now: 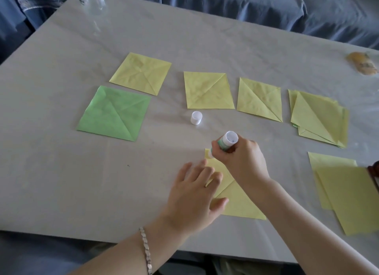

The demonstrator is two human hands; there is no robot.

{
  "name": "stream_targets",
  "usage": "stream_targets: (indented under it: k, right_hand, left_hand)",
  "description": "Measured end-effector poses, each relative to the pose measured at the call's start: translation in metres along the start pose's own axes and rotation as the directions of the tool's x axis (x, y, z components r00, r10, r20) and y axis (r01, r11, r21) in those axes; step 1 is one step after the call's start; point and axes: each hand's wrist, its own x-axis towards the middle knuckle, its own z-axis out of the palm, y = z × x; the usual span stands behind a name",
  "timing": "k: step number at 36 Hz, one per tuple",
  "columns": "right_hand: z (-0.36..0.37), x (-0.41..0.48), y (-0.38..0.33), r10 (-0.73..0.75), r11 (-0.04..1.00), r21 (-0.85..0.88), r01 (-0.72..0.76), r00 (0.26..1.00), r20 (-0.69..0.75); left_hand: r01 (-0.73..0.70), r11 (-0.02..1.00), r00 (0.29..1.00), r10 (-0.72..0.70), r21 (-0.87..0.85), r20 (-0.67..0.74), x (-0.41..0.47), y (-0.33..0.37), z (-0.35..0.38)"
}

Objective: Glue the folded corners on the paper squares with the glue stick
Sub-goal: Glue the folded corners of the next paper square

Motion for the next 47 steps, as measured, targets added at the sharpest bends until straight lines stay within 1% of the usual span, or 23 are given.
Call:
stream_targets:
  k: [4, 9, 16, 23, 30, 35, 37, 39, 41, 43, 47]
  right_hand:
    - [0.001, -0.002, -0.001, -0.012, 1.000, -0.022, 0.011, 1.000, -0.013]
    - [-0.002, -0.003, 0.003, -0.011, 1.000, -0.007, 0.010, 1.000, -0.024]
    - [-0.017, -0.004, 0.024, 0.093, 0.993, 0.076, -0.090, 0.995, -0.030]
    - [-0.031, -0.008, 0.041, 0.129, 0.990, 0.064, -0.124, 0.988, -0.081]
    - [-0.045, -0.011, 0.057, 0.150, 0.986, 0.095, -0.140, 0.982, -0.114]
    - [-0.053, -0.014, 0.064, 0.153, 0.986, 0.088, -0.143, 0.980, -0.130]
    - [-0.058, -0.013, 0.065, 0.175, 0.980, 0.113, -0.162, 0.977, -0.124]
    - [-0.062, -0.011, 0.063, 0.242, 0.948, 0.247, -0.201, 0.959, -0.149]
    - [-0.065, -0.009, 0.058, 0.337, 0.859, 0.453, -0.240, 0.930, -0.146]
    - [-0.065, -0.010, 0.049, 0.387, 0.766, 0.579, -0.278, 0.919, -0.071]
    - [-0.054, -0.012, 0.034, 0.392, 0.641, 0.687, -0.344, 0.915, 0.093]
  left_hand:
    - [0.002, 1.000, 1.000, -0.003, 0.016, 0.022, 0.000, 0.000, 0.000]
    - [0.010, 1.000, 0.999, -0.011, 0.021, 0.032, 0.001, 0.001, 0.000]
    - [0.012, 0.999, 0.999, -0.014, 0.039, 0.044, 0.001, 0.001, 0.000]
    - [0.005, 0.999, 0.998, -0.008, 0.038, 0.062, 0.000, 0.000, 0.000]
    - [0.013, 0.999, 0.996, -0.016, 0.035, 0.085, 0.000, 0.000, -0.001]
    - [0.021, 0.999, 0.997, -0.023, 0.025, 0.072, 0.000, 0.001, 0.000]
    - [0.030, 0.999, 0.998, -0.031, 0.015, 0.059, 0.000, 0.001, 0.001]
    - [0.030, 1.000, 0.999, -0.030, 0.005, 0.046, 0.000, 0.001, 0.001]
    - [0.023, 1.000, 0.999, -0.023, 0.002, 0.034, 0.000, 0.001, 0.000]
    - [0.019, 1.000, 0.999, -0.019, 0.003, 0.026, 0.000, 0.000, -0.001]
    - [0.020, 1.000, 1.000, -0.020, 0.012, 0.012, -0.001, -0.001, -0.001]
